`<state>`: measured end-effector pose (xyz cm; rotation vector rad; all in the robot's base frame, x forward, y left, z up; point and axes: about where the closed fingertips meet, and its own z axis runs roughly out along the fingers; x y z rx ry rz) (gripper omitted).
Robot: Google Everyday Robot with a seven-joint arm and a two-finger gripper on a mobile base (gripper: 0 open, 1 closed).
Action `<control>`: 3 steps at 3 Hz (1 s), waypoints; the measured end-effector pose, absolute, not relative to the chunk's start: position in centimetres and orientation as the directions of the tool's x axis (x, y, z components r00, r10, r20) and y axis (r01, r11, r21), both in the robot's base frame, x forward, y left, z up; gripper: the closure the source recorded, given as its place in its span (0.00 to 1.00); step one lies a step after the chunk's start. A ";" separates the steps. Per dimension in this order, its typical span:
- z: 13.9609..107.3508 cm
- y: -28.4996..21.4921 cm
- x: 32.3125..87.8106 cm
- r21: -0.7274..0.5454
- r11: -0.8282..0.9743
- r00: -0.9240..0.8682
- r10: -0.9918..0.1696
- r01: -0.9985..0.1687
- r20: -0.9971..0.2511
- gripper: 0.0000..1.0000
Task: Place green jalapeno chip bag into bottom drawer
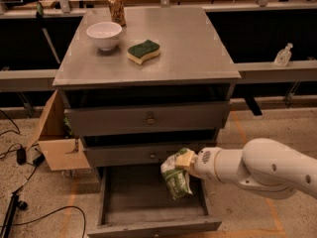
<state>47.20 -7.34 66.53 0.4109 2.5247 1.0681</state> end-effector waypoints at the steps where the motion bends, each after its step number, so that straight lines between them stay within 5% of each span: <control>1: 65.7 -6.1 53.7 0.790 0.610 -0.840 0.458 0.057 -0.293 1.00; 2: 63.6 -4.9 60.2 0.809 0.587 -0.816 0.449 -0.038 -0.364 1.00; 3: 53.6 -3.1 61.8 0.832 0.552 -0.877 0.425 0.055 -0.224 1.00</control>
Offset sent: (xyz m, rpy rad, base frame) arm 0.1929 0.0511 -0.3090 0.3483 0.0713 -0.0090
